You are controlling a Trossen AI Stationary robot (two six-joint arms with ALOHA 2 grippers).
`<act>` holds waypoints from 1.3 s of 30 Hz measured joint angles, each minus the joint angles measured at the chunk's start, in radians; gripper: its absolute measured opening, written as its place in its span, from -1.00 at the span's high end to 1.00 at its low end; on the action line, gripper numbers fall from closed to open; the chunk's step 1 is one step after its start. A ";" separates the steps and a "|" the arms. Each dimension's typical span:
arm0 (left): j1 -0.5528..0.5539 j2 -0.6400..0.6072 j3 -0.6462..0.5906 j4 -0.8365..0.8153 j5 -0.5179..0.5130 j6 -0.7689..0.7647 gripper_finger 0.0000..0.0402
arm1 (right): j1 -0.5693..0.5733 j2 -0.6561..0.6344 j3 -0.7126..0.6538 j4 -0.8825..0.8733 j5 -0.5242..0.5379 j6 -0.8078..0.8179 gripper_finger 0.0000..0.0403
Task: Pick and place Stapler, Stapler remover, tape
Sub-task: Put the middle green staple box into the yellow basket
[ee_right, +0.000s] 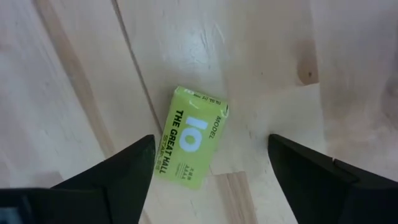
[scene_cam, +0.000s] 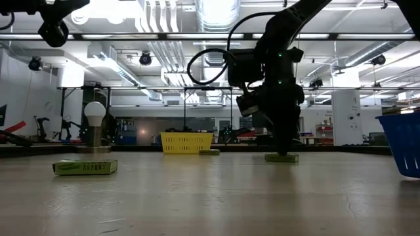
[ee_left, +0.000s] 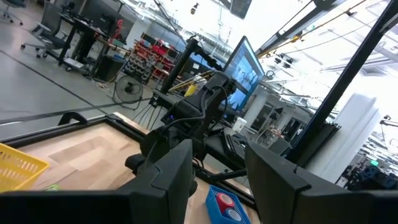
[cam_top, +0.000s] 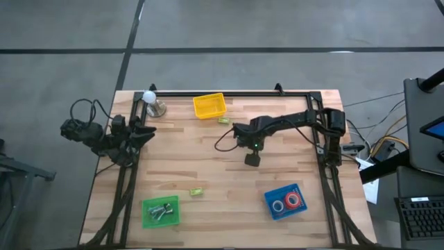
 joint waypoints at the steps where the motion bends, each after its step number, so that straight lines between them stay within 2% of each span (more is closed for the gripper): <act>1: 0.000 0.000 0.000 -0.001 0.000 0.000 0.25 | 0.003 0.000 -0.001 0.002 0.004 0.006 -0.49; 13: 0.000 0.000 0.000 -0.005 -0.020 0.002 0.25 | 0.039 0.002 -0.013 0.034 0.089 0.046 -0.10; 28: 0.000 0.000 0.000 -0.005 -0.023 -0.005 0.25 | 0.015 0.009 0.032 0.107 0.055 -0.068 0.49; 33: 0.000 0.000 0.000 -0.006 -0.023 -0.005 0.25 | -0.016 0.008 0.106 0.083 0.063 -0.092 0.49; 39: 0.000 0.000 0.000 -0.006 -0.022 -0.030 0.25 | -0.072 0.009 0.258 0.076 0.069 -0.158 0.45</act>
